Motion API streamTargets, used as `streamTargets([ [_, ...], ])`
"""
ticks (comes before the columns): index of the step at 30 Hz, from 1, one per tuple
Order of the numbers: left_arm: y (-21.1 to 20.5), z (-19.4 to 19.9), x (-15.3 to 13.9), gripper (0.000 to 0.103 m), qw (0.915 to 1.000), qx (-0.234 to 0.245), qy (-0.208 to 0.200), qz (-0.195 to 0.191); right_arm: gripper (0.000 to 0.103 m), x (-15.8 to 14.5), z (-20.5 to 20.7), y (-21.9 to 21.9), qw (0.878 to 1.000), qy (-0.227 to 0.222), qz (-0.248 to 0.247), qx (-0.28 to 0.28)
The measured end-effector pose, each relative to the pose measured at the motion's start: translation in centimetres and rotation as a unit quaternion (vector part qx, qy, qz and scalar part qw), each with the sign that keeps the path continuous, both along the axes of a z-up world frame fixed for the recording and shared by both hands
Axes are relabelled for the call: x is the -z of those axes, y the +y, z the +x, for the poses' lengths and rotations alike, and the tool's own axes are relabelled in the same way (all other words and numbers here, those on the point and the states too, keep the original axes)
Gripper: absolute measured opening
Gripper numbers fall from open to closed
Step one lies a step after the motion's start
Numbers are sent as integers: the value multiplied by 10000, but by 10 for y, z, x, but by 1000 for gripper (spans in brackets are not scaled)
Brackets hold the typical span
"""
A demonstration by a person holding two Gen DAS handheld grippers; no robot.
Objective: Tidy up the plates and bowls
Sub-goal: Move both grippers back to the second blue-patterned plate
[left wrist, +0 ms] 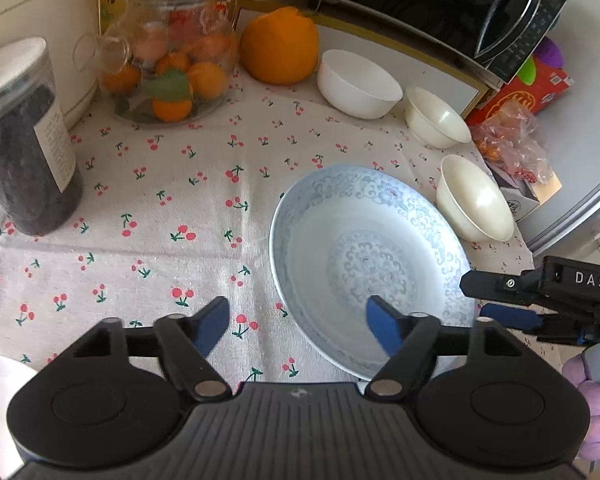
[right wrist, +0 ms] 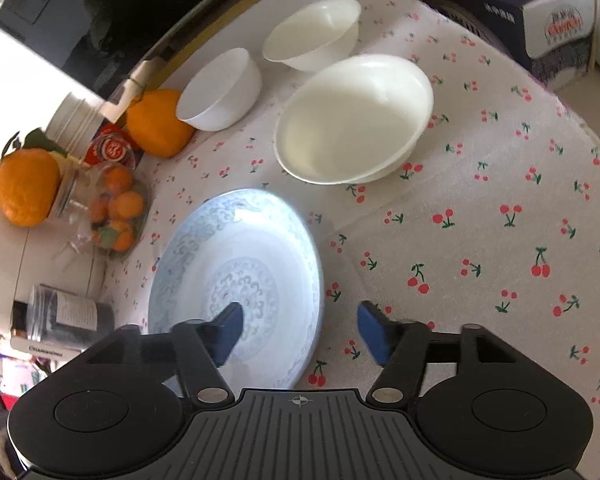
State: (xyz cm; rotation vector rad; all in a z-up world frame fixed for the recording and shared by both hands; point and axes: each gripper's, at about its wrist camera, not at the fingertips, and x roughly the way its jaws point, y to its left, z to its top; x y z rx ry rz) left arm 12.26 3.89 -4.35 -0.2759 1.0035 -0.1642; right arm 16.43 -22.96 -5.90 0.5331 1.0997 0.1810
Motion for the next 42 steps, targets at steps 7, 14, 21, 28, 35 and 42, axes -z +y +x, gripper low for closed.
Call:
streamTargets([
  [7, 1, -12, -10, 94, 10000, 17, -72, 61, 87, -17, -6, -3, 9996, -190, 35, -197],
  [14, 10, -29, -20, 98, 9995, -32, -237, 213, 89, -25, -21, 3, 9979, -365, -248, -471],
  [21, 27, -45, -24, 100, 9991, 70, -287, 302, 89, -29, -40, 13, 9948, -472, -283, -853],
  [28, 37, -59, -21, 100, 9978, 349, -258, 507, 89, -29, -61, 21, 9914, -475, -299, -1180],
  [35, 39, -69, -17, 100, 9959, 717, -221, 501, 89, -20, -86, 32, 9859, -340, -377, -1596],
  [42, 36, -71, -12, 98, 9930, 1081, -147, 445, 89, -8, -101, 38, 9842, 25, -261, -1750],
])
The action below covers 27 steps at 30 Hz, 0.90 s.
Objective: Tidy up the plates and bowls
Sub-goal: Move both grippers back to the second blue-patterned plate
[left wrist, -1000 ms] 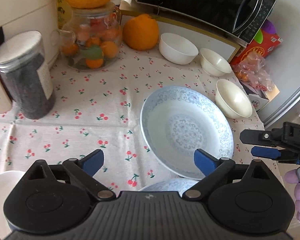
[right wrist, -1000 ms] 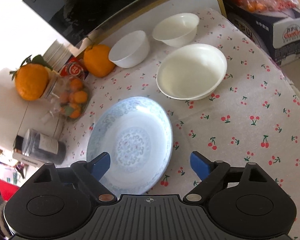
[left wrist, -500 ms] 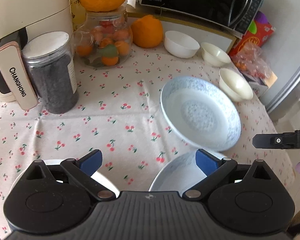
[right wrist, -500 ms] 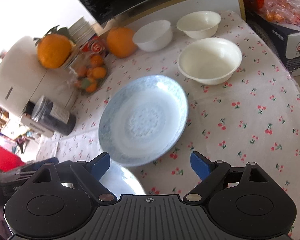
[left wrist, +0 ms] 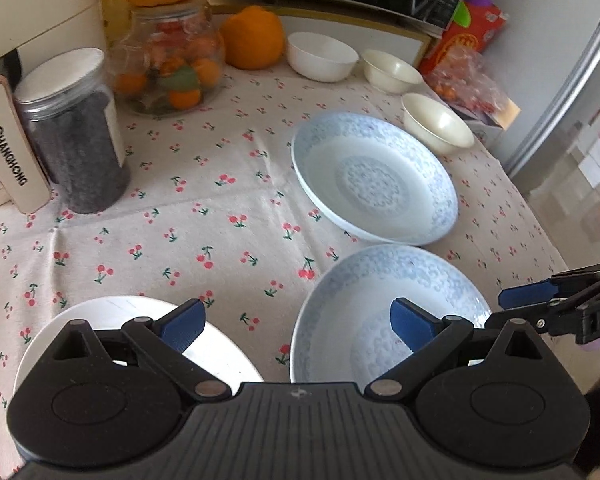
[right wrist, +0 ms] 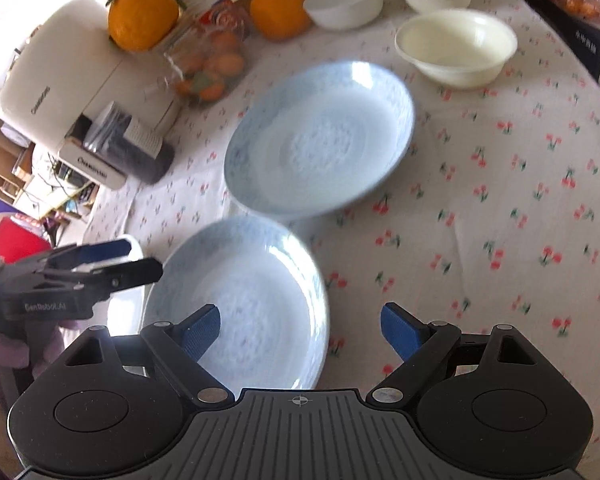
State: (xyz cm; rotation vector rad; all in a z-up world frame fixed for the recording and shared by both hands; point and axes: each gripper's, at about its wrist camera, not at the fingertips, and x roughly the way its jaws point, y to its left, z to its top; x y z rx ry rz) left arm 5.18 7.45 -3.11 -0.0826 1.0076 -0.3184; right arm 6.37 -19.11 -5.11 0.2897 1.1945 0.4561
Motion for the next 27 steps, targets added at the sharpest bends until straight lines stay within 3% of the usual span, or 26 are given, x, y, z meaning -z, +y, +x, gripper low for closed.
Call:
streamTargets([
  [8, 5, 3, 4, 85, 9996, 138, 121, -198, 89, 13, -7, 2, 9988, 472, 130, -10],
  [15, 9, 5, 7, 59, 9982, 305, 199, -479, 89, 21, -12, 10, 9969, 722, 258, -171],
  [21, 2, 7, 13, 41, 9975, 466, 326, -425, 89, 22, -16, 14, 9966, 744, 285, -190],
  [27, -2, 9, 18, 32, 9969, 523, 489, -337, 88, 22, -17, 13, 9969, 711, 300, -147],
])
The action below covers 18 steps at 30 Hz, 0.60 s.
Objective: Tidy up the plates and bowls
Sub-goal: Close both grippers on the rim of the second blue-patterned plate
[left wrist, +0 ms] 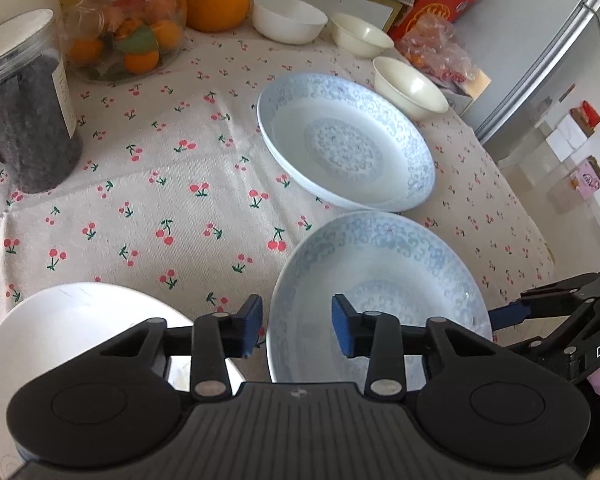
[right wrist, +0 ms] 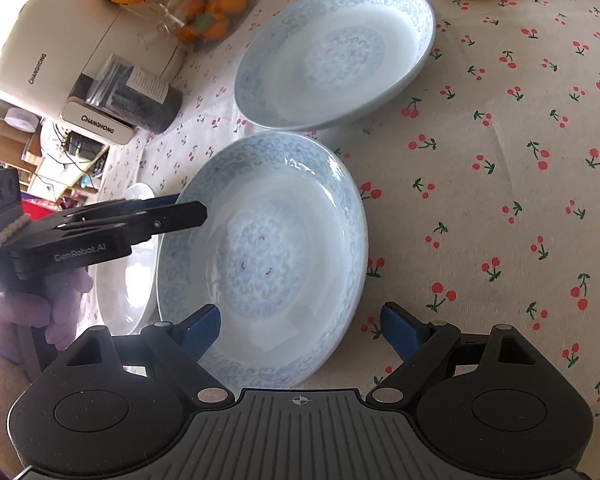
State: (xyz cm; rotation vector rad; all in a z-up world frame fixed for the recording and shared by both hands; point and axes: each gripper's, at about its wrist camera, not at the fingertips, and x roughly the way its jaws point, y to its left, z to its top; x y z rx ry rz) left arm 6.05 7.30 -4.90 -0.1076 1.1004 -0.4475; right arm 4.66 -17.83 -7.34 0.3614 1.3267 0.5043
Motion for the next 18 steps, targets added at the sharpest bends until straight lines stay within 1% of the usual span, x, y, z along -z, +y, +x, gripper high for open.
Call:
streamTargets([
  [2, 0, 0, 1, 29, 10000, -2, 48, 12, 84, -1, -1, 1, 10000, -36, -47, -2],
  [3, 0, 0, 2, 26, 10000, 0, 76, 21, 83, -1, -2, 1, 9999, -65, -77, -7],
  [4, 0, 0, 3, 24, 10000, -4, 88, 39, 77, -1, -2, 1, 9999, -87, -89, -11],
  [5, 0, 0, 3, 23, 9999, -6, 87, 59, 67, -1, -2, 1, 9999, -105, -98, -25],
  [6, 1, -1, 3, 22, 9999, -11, 79, 75, 61, -1, -3, 2, 9999, -113, -101, -52],
  [7, 1, -1, 2, 20, 9999, -12, 73, 85, 51, -2, -3, 3, 9998, -126, -147, -65],
  [8, 2, -1, 2, 18, 9999, -31, 63, 117, 44, -3, -4, 4, 9995, -175, -246, -73],
  [9, 2, -1, 2, 16, 9999, -44, 54, 146, 40, -3, -4, 4, 9991, -226, -344, -104],
  [11, 3, -1, 2, 16, 9998, -54, 53, 168, 28, -5, -5, 4, 9983, -289, -488, -110],
  [14, 5, -2, 2, 15, 9998, -72, 48, 172, 22, -5, -6, 2, 9980, -349, -521, -126],
  [18, 8, -3, -2, 15, 9998, -134, -2, 120, 21, -11, -7, 4, 9970, -505, -568, -169],
])
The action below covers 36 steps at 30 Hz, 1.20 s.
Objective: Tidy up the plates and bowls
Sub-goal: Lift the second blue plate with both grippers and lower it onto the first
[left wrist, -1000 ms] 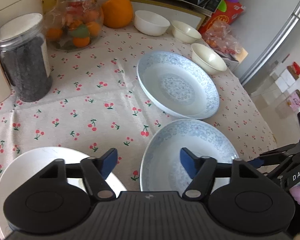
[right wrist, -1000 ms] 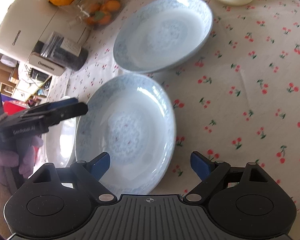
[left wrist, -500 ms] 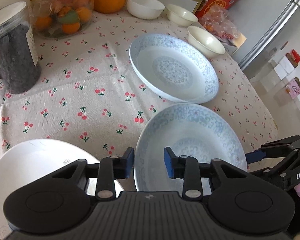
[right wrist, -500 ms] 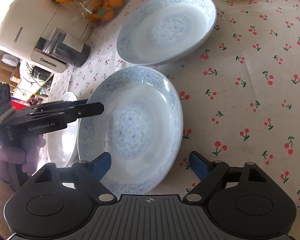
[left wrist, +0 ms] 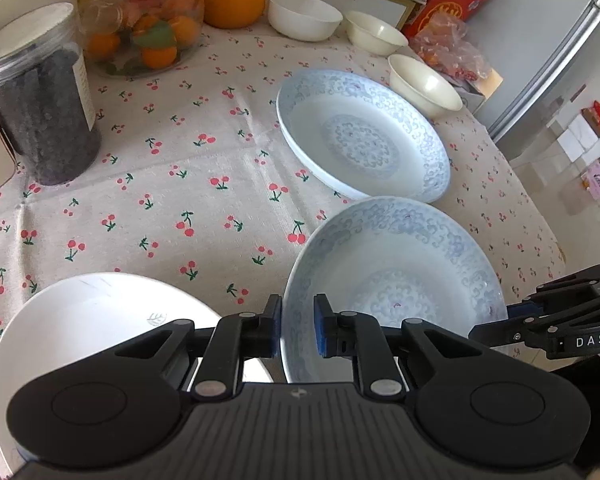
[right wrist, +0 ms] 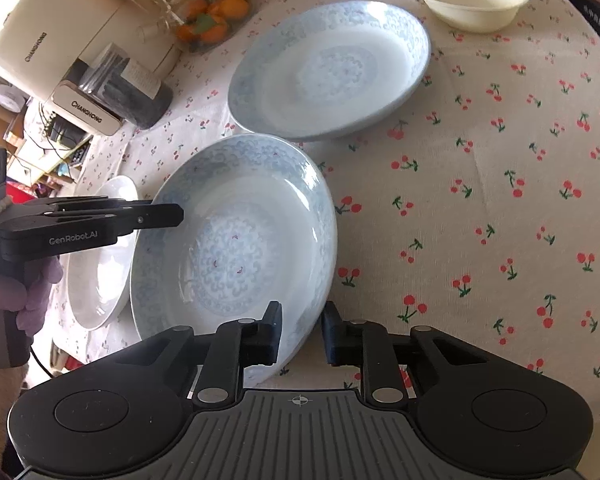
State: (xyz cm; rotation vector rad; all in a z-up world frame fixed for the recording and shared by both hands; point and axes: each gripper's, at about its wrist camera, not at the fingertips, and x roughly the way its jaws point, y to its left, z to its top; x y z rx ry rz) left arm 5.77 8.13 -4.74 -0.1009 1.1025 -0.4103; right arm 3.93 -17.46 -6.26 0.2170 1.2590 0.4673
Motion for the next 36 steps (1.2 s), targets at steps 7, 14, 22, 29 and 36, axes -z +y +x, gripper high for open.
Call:
streamTargets([
  [7, 6, -1, -8, 15, 9997, -151, -102, -180, 21, -12, 0, -2, 9998, -147, 130, 41],
  [14, 10, 2, -13, 15, 9986, -345, -175, -355, 18, -24, 9, -8, 9988, -328, 265, 246],
  [22, 13, 10, -17, 15, 9957, -771, -194, -481, 16, -35, 25, -12, 9963, -515, 435, 528],
  [29, 11, 18, -20, 15, 9919, -1112, -165, -586, 16, -44, 48, -16, 9924, -626, 585, 878],
  [36, 8, 29, -20, 15, 9884, -1371, -181, -625, 16, -41, 70, -19, 9895, -637, 547, 1180],
])
